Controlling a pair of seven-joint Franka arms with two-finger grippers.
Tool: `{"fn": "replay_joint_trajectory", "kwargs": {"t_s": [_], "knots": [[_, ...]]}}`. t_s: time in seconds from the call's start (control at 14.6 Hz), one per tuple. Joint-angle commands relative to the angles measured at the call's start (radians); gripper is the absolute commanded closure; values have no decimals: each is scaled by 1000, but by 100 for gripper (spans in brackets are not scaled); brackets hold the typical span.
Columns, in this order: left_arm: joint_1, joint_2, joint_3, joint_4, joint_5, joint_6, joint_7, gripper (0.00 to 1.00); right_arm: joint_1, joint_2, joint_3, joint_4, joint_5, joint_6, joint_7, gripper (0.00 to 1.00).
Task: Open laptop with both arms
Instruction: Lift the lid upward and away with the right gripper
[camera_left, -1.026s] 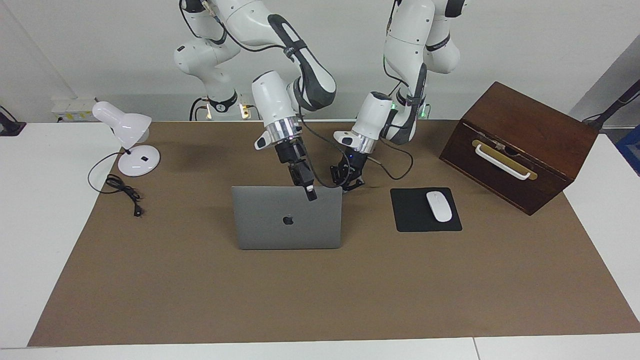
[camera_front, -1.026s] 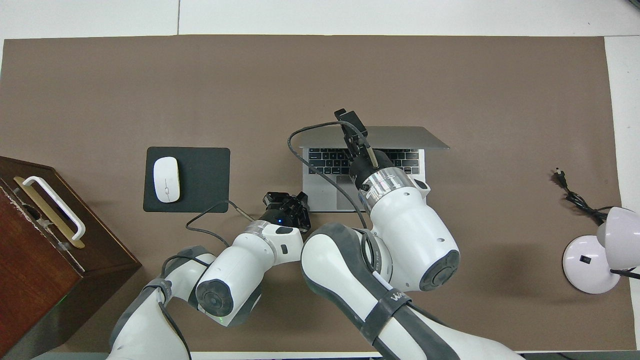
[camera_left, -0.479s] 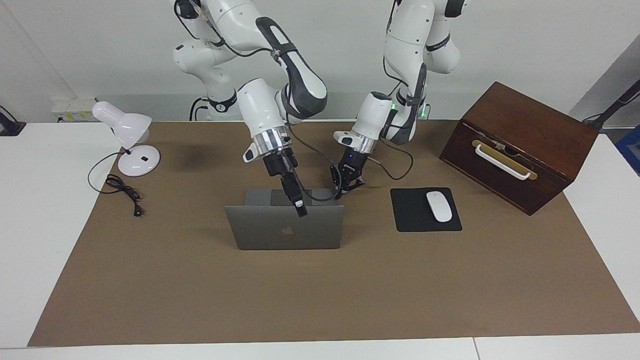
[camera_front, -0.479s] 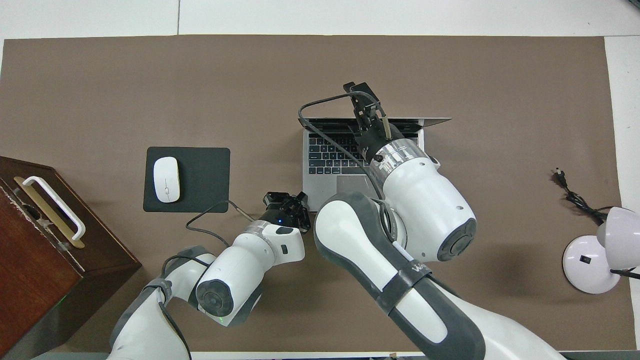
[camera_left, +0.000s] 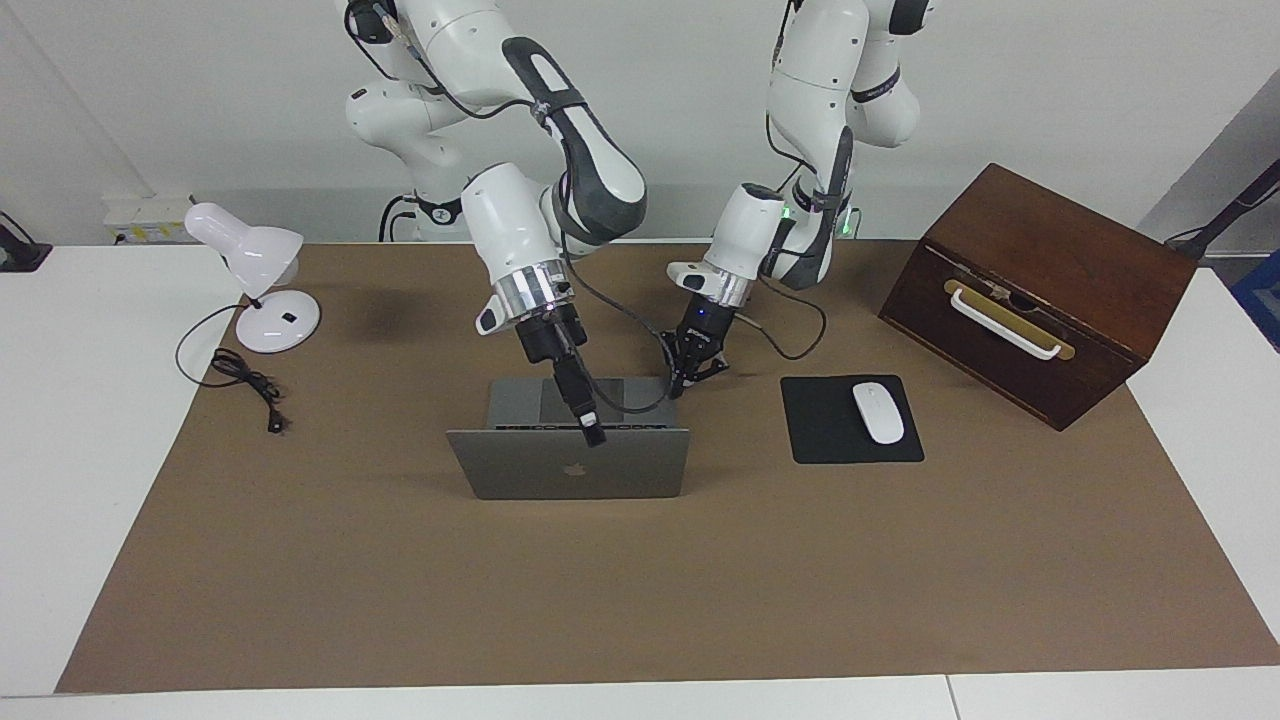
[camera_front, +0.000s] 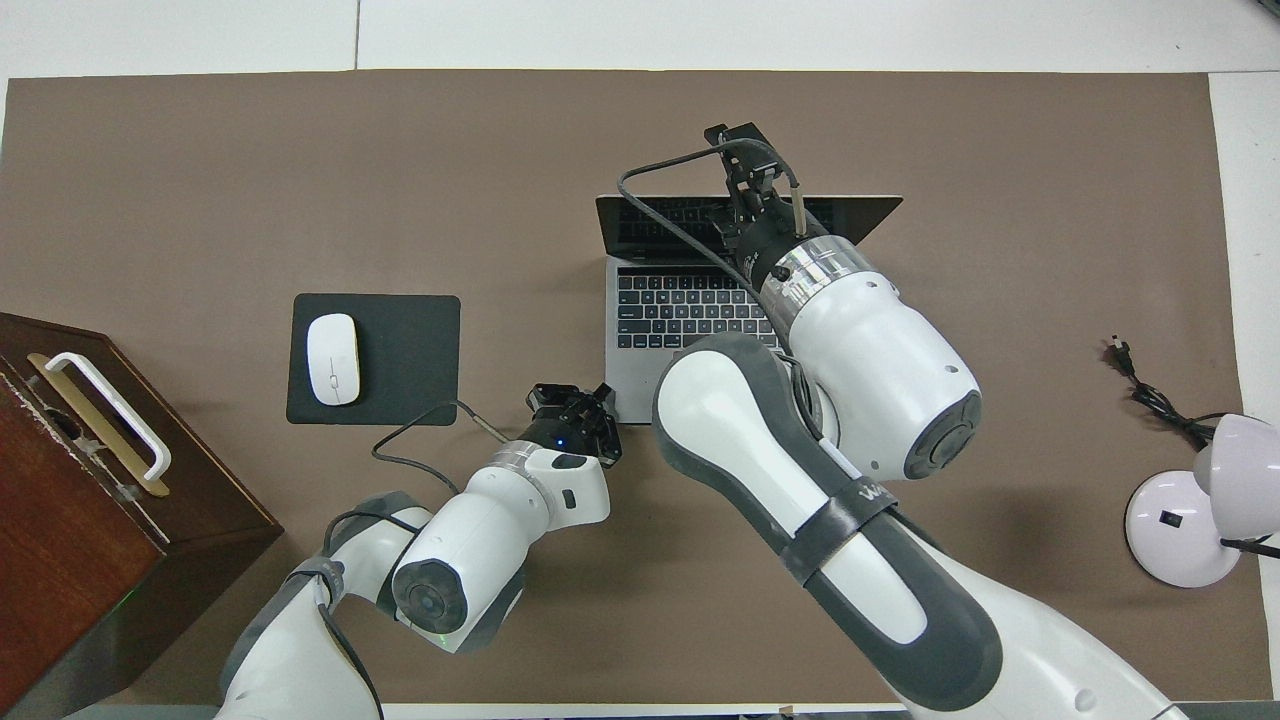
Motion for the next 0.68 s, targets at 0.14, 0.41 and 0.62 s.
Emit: {"fn": "replay_joint_trajectory", "kwargs": {"t_s": [0.14,0.41,0.62], "knots": [[-39,89,5,60,-1,13,-1,100,-43,58,8,136,7,-24,-49,0],[-39,89,5,60,-1,12,0,100,-11,61,28,262,33,-32,68,0],[-38,89,5,59,-1,12,0,100,-16,37,16,347,13,-18,135,0]]}}
